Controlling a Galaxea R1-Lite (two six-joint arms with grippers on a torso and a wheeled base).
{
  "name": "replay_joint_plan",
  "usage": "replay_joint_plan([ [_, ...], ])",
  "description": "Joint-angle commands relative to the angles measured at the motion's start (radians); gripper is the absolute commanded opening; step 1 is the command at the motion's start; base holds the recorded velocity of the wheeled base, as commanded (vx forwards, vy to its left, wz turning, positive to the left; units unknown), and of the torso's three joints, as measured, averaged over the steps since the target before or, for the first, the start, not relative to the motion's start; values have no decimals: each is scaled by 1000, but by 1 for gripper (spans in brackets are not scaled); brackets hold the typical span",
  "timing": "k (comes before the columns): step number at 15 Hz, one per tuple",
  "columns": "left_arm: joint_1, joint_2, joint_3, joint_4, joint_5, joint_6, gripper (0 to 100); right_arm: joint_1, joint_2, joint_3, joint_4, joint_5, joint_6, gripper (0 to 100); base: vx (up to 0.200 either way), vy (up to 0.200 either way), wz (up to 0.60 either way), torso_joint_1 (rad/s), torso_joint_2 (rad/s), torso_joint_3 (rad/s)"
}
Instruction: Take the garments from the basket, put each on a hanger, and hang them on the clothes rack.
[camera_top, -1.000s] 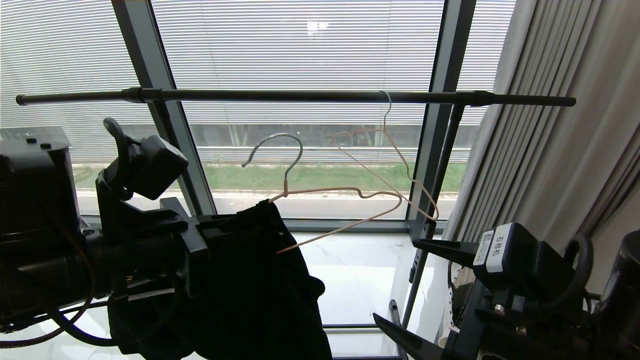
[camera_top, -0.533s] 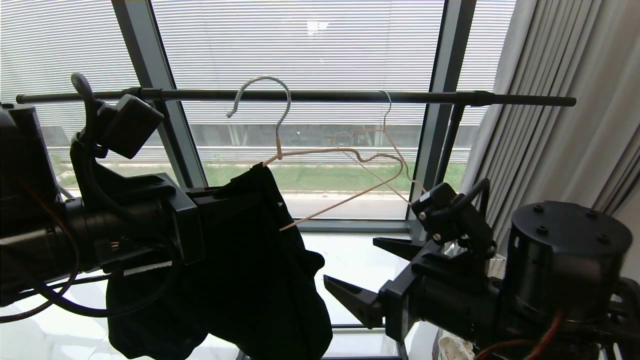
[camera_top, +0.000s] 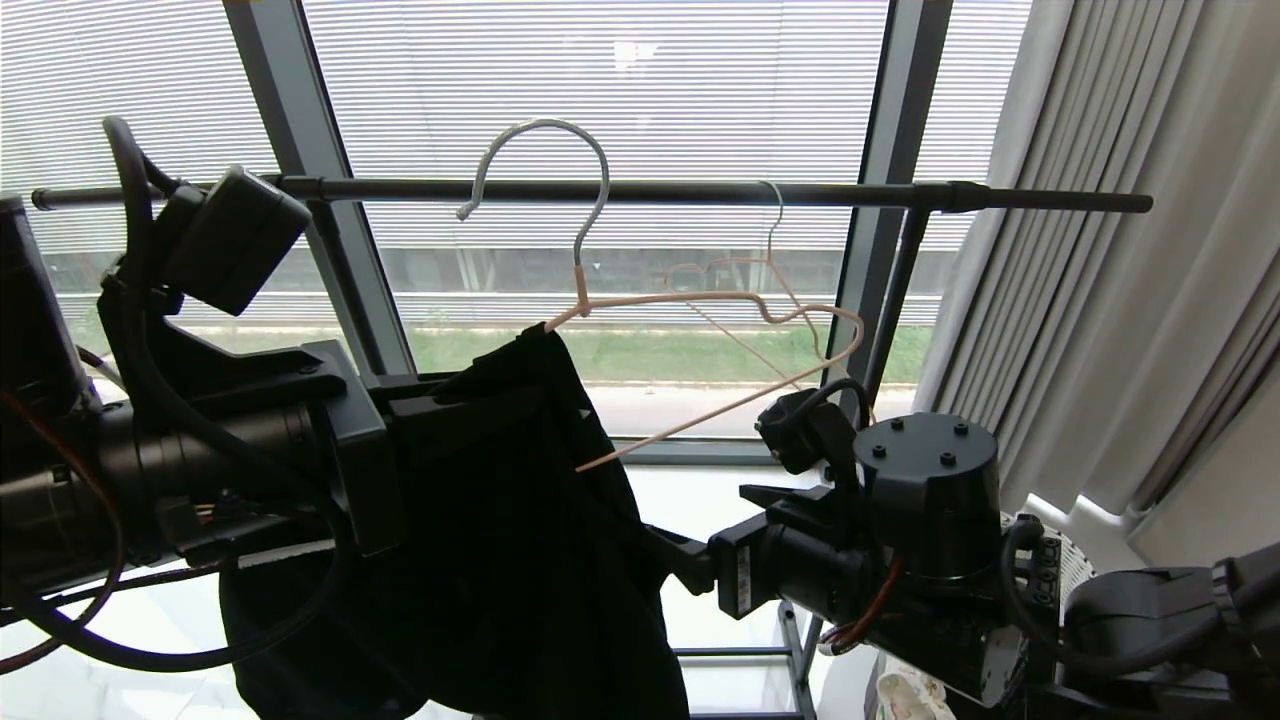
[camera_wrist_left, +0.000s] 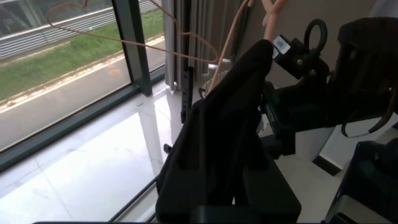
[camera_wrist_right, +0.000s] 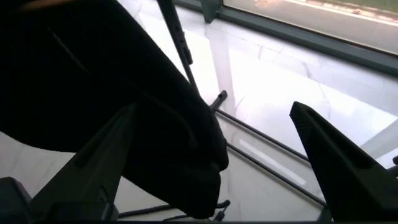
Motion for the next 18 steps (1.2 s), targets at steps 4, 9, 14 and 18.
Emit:
replay_joint_plan([
  [4, -8, -1, -9, 1, 1, 0, 0, -10, 23, 7, 0, -2, -3, 100, 0, 0, 0, 0, 0, 0],
  [9, -51, 0, -12, 1, 1, 0, 0, 12, 51, 4, 0, -3, -7, 100, 0, 0, 0, 0, 0, 0],
  [14, -60, -5, -12, 1, 1, 0, 0, 8, 81, 12, 3, -71, -6, 100, 0, 0, 0, 0, 0, 0],
  [18, -59, -5, -11, 1, 1, 0, 0, -4, 81, 17, 3, -74, -17, 100, 0, 0, 0, 0, 0, 0],
])
